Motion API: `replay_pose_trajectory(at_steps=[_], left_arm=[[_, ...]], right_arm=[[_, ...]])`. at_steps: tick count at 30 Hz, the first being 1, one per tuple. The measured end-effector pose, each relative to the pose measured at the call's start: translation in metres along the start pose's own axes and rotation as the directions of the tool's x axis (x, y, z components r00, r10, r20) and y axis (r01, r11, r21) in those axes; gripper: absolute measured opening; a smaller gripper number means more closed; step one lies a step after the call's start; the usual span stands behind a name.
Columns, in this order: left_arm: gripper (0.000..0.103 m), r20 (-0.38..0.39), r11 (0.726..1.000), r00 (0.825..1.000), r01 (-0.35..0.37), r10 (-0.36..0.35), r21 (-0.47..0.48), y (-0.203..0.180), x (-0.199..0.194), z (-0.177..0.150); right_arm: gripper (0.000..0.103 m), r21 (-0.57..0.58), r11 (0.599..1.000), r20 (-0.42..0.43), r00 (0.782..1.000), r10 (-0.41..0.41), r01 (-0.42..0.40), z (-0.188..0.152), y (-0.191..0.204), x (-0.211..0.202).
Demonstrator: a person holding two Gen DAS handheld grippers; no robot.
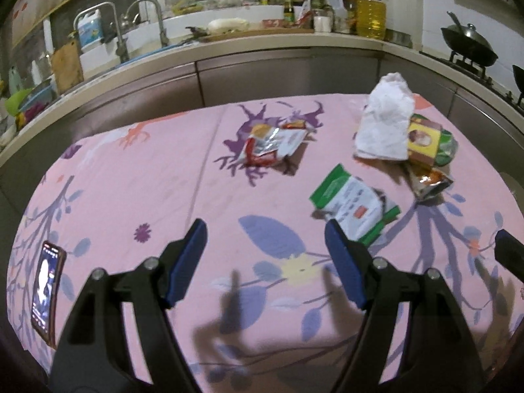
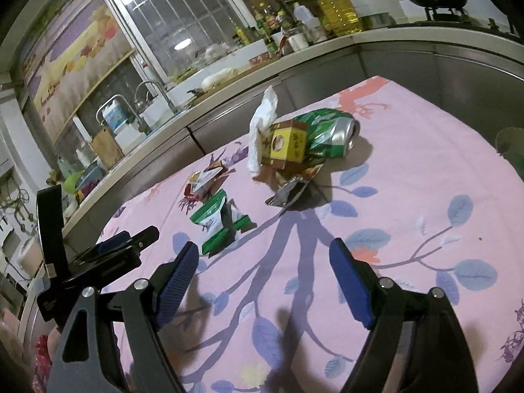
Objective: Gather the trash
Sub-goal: 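Move both grippers back over the remaining trash on the table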
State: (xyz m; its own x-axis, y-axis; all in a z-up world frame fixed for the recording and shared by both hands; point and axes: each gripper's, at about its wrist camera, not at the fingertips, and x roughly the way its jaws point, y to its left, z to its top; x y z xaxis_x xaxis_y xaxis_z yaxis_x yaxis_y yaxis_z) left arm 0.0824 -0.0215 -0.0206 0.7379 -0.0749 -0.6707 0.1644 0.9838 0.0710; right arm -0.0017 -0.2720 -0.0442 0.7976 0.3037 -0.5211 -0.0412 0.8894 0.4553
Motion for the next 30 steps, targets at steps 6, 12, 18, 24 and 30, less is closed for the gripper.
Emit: replay_pose_trajectory(at_steps=[6, 12, 18, 24, 30], left_arm=[[0.072, -0.024, 1.0, 1.0, -0.016, 0.016, -0.024, 0.013, 0.01, -0.004], [0.072, -0.037, 0.999, 0.999, -0.027, 0.025, -0.044, 0.025, 0.017, -0.008], [0.072, -0.057, 0.995, 0.998, -0.042, 0.036, -0.093, 0.049, 0.03, -0.011], [0.072, -0.056, 0.992, 0.998, -0.008, 0.001, -0.126, 0.065, 0.037, -0.008], [0.083, -0.007, 0.981, 0.992, 0.123, -0.125, -0.151, 0.064, 0.051, 0.041]], right_arm=[[0.079, -0.019, 1.0, -0.03, 1.0, 0.0, -0.001, -0.002, 0.007, 0.01], [0.079, -0.026, 1.0, -0.052, 0.999, 0.002, -0.003, -0.002, 0.011, 0.019], [0.079, -0.045, 0.999, -0.071, 0.997, 0.008, -0.011, -0.003, 0.018, 0.028], [0.079, -0.051, 0.999, -0.086, 0.996, 0.01, -0.014, -0.003, 0.02, 0.037], [0.079, -0.018, 1.0, -0.106, 0.994, 0.003, -0.005, -0.005, 0.01, 0.045]])
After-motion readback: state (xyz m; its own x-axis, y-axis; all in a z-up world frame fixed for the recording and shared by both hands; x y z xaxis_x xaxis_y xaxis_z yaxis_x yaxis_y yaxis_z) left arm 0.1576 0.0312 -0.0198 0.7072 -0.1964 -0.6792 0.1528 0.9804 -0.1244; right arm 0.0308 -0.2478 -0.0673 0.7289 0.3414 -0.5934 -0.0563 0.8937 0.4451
